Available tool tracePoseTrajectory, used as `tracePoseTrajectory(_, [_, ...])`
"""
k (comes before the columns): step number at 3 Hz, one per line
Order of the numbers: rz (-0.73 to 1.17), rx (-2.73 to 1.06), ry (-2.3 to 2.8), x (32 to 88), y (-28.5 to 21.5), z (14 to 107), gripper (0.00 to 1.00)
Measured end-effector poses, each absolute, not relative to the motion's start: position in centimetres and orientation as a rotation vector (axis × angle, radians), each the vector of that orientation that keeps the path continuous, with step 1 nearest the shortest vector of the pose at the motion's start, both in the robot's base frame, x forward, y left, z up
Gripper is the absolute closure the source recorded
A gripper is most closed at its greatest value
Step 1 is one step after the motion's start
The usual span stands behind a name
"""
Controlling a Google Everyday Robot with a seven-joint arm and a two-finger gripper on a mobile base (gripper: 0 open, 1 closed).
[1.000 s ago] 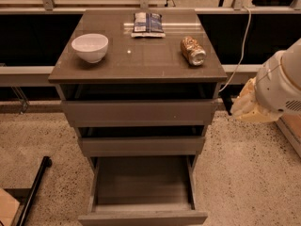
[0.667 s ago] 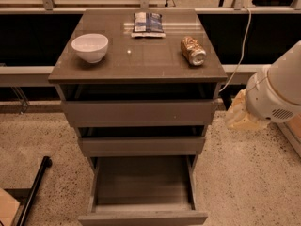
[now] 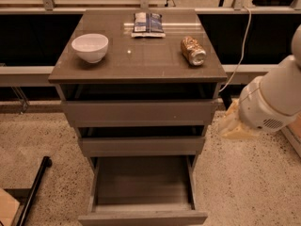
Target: Close bottom drawer
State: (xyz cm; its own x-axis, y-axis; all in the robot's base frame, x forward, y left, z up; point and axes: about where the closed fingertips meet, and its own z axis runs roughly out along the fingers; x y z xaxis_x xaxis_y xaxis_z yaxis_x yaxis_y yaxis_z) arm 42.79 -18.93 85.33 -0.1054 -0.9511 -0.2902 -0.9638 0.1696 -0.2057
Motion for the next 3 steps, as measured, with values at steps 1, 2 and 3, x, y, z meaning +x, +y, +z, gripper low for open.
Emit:
tracePoseTrajectory(1, [0.198, -1.800, 2.112, 41.7, -17.2, 79.9, 1.00])
tracePoseTrajectory(2, [0.333, -1.781, 2.129, 41.5, -16.8, 75.0, 1.00])
tracePoseTrajectory(3, [0.450, -1.780, 2.167, 41.5, -16.9, 70.2, 1.00])
